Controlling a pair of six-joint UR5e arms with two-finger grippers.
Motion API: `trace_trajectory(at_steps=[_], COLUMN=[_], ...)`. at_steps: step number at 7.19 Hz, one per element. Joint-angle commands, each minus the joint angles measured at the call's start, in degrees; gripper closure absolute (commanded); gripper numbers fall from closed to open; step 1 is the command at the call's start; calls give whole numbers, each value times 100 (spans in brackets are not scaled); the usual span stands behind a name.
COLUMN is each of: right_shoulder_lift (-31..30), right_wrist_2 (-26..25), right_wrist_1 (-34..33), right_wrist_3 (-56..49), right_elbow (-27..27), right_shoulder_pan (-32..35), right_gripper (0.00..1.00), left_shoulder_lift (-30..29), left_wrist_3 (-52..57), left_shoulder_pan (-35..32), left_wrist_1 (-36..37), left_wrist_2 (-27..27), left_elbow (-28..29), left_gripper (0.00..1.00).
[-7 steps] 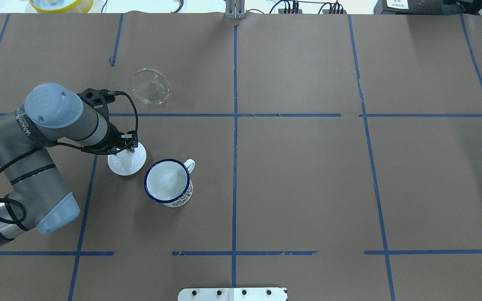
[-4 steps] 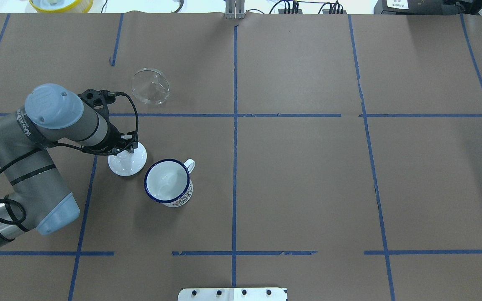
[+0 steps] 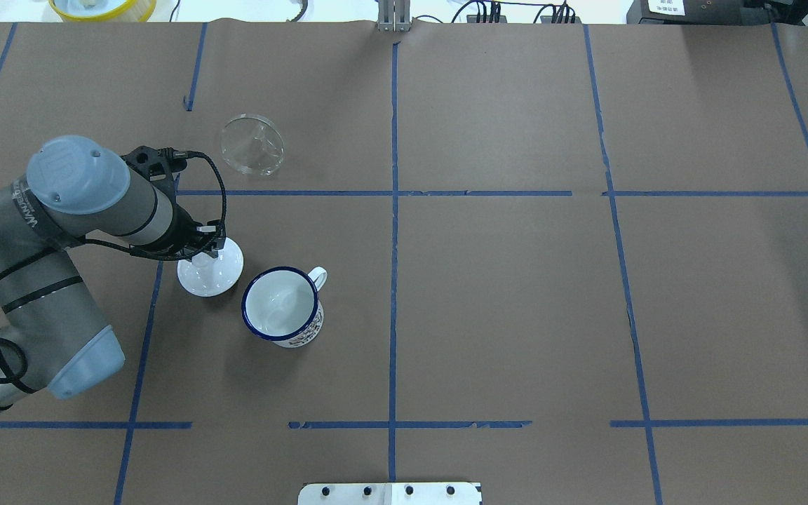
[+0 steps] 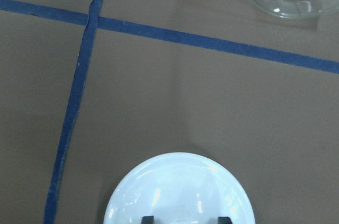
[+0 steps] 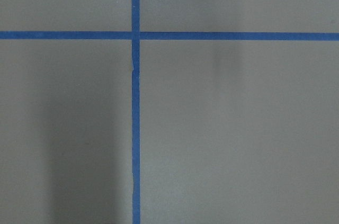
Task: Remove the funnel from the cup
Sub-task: 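Lower the left gripper and grasp the white lid by its knob, then lift the white lid and carry it over the mug with the left gripper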
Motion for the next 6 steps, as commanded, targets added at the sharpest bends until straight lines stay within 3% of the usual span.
trace_trajectory(at_steps=[1,3,6], right_shoulder_lift=[0,0,0], right_wrist_2=[0,0,0], right_wrist_1=[0,0,0], right_wrist_3=[0,0,0], right_elbow=[3,3,3], right_shoulder_pan=[0,0,0], right_gripper=[0,0,0], left_shoulder_lift=[8,-115,-527], left_wrist_3=[39,-328,-884], left_shoulder_pan=[-52,-113,-9], left_wrist_1=[981,1722,1743], left_wrist_2=[-4,-22,-31], left_elbow=[-974,-1793,-1745], left_gripper=[100,100,100])
